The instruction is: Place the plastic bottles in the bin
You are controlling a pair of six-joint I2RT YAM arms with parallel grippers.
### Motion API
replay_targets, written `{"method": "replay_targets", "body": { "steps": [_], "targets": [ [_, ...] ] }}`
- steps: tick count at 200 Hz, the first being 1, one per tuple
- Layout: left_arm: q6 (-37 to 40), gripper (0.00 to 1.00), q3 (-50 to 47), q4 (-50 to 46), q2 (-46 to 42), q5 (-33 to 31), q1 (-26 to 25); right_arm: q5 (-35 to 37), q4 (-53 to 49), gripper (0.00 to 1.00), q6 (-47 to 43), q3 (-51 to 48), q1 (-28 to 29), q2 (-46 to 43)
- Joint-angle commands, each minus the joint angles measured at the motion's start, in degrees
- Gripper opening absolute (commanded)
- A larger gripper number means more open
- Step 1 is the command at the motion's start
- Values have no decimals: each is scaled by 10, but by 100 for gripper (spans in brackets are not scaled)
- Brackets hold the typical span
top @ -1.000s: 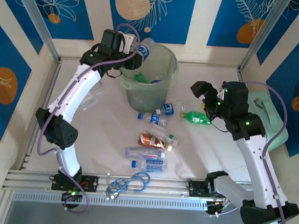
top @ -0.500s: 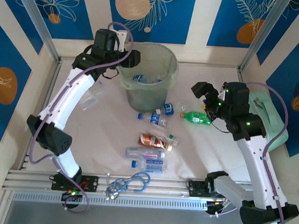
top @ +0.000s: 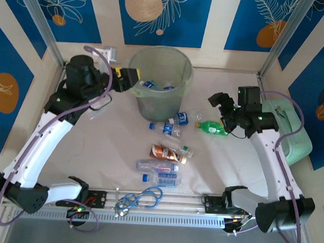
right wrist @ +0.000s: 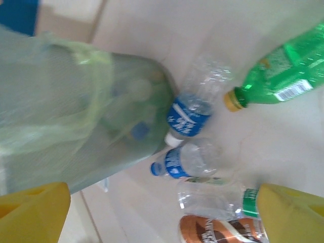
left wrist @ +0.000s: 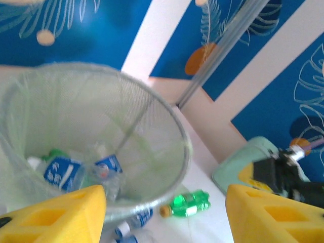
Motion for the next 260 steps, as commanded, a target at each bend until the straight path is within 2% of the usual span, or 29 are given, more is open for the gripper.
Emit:
{"method": "replay_targets", "body": {
  "steps": [1,36,72,109,150,213,260],
  "targets": [
    [-46,64,-71,47,-43,58,0,1,-24,94,28,-32,-20,37],
    [-97,65,-177,93,-98,105,0,2,3,94,44,-49,-56,92],
    [-141,67,-245,144,-129,124,0,26,-2,94,62,-37,-74,146],
    [-142,68,-257,134,-126,115,0,14,3,92,65,-12,-89,230],
    [-149,69,-266,138,-123,114,0,38,7,91,69,19,-86,299],
    [-148,71,-279,134,-129,112,0,32,37,92,73,16,-85,357],
    [-145,71,-278,135,-127,113,0,50,42,88,64,14,-81,372]
  ]
}}
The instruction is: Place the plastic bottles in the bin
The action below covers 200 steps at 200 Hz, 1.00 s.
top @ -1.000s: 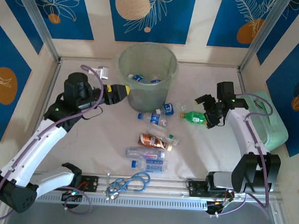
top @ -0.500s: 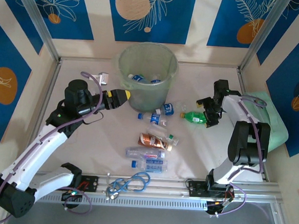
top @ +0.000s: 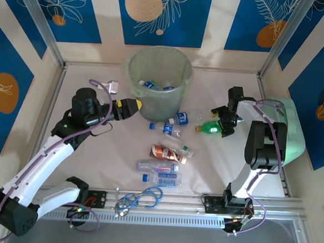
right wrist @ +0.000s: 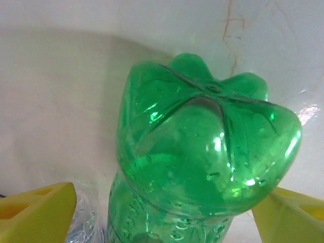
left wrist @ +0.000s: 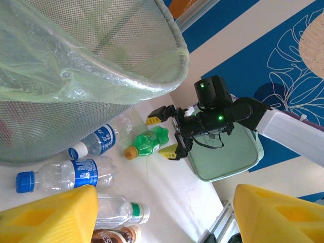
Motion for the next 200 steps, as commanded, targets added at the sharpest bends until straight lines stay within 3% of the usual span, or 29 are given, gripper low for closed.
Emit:
{"method": "replay_targets", "body": {
  "steps": [1,141,200],
  "targets": [
    [-2,71,-4,13,-6,8,0,11,-8,88,4,-2,4,14],
    [12,70,11,-2,-5,3,0,98,-16,68,-59,-35,55,-29],
    [17,69,14,-5,-2,2,0,167,-25,66,-69,-109,58,-121]
  ]
}}
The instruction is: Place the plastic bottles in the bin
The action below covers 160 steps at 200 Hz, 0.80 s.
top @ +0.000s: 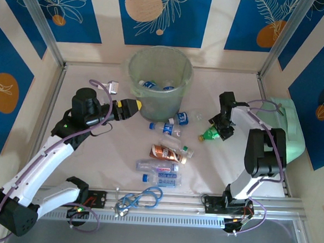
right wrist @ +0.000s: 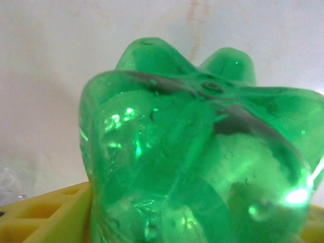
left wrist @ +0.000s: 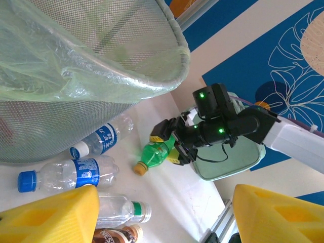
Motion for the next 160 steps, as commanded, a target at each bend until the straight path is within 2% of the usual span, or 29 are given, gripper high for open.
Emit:
{"method": "replay_targets", "body": {
  "steps": [1,76,160],
  "targets": [
    [11,69,14,-2,-2,2,0,51,-22,66,-3,-38,-1,-55],
    [13,68,12,2,4,8,0,122,-54,66,43,-134,-29,-193],
    [11,68,3,6,-1,8,0,128,-97,66,16,-210,-98,-335]
  ]
}}
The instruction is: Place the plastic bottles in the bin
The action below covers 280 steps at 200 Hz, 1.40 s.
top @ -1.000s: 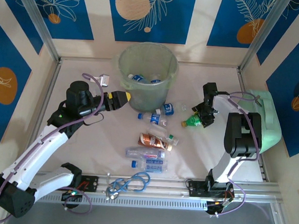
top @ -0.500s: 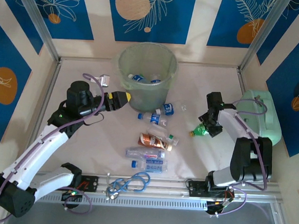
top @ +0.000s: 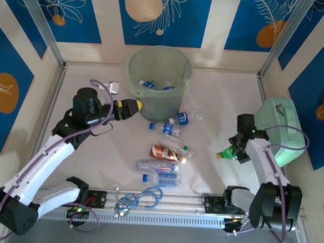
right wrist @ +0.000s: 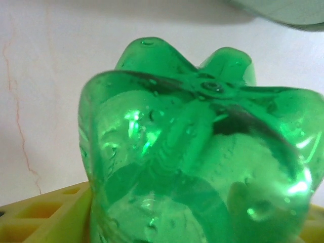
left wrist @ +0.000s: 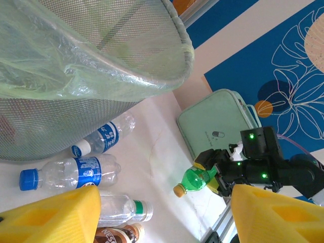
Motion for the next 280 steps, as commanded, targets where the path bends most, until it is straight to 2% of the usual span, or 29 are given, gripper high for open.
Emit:
{"method": "replay_targets", "body": {
  "steps": [1,23,42,79,103,133,179,224,252,280],
  "targets": [
    [10,68,3,6,-7,8,0,14,-30,66,-11,-13,-12,-27],
    [10,68,2,5,-10,10,0,-2,-38,66,-24,-14,-8,-55],
    [12,68,1,4,-13,9,0,-43,-27,66,-40,-13,1,-92],
    [3,68,0,16,-13,16,0,-195,46,66,-84,19,14,-158],
    [-12,67,4,37,-4,37,0,-245,63,65,-89,93,42,-164],
    [-37,69,9,79,7,71,-1,-331,126,65,-102,184,97,-131],
    [-77,79,14,192,38,124,-28,-389,209,65,-100,298,205,-55],
    [-108,82,36,281,89,154,-80,-444,274,65,-75,352,253,5],
    [-125,81,48,333,124,165,-113,-466,307,65,-53,361,269,27],
    [-129,77,53,352,138,163,-124,-473,321,65,-45,369,282,38]
  ]
}}
